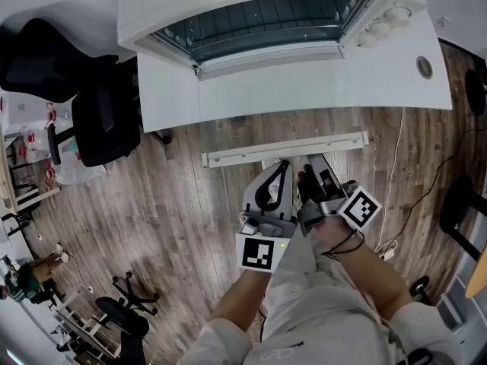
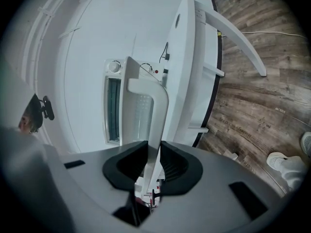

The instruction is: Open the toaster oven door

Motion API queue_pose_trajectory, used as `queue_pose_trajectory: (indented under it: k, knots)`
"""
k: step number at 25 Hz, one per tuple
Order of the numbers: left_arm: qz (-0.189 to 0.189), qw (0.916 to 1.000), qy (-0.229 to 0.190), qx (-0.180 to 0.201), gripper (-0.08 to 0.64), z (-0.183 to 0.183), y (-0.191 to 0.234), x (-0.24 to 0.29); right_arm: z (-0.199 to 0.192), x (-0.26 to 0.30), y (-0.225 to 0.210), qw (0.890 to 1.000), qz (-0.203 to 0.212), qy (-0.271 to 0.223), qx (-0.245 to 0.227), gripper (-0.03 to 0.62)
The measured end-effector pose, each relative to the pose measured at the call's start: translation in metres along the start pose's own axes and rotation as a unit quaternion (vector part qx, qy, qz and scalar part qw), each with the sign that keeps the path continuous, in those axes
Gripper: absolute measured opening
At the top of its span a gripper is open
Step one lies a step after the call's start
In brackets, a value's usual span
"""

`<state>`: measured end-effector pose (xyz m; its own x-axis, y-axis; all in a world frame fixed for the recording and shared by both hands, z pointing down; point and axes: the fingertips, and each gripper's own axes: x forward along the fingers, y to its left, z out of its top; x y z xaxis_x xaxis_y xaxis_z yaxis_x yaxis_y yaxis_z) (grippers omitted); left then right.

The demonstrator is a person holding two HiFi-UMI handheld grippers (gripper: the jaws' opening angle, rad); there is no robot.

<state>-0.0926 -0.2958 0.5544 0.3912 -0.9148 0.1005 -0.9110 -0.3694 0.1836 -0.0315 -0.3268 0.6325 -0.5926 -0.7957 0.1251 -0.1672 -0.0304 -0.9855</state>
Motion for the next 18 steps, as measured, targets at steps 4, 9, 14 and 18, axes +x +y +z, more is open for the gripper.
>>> queue_pose_trajectory:
  k: [4,9,14,18]
  knots:
    - [-0.002,1.0000,0.004,-0.004,0.008,-0.009,0.001,-0.001,-0.001,0.002,-0.013,1.000,-0.008,-0.002,0.005,0.089]
    - [-0.004,0.9999,0.009,-0.009,0.008,-0.020,0.000,-0.002,-0.003,0.003,-0.023,1.000,-0.009,-0.001,0.004,0.089]
    - [-0.006,0.9998,0.012,-0.014,0.008,-0.028,-0.001,-0.003,-0.003,0.004,-0.031,1.000,-0.014,-0.003,0.007,0.089]
    - [-0.007,0.9998,0.015,-0.012,0.008,-0.037,0.001,0.000,-0.003,0.006,-0.038,1.000,-0.015,-0.003,0.006,0.089]
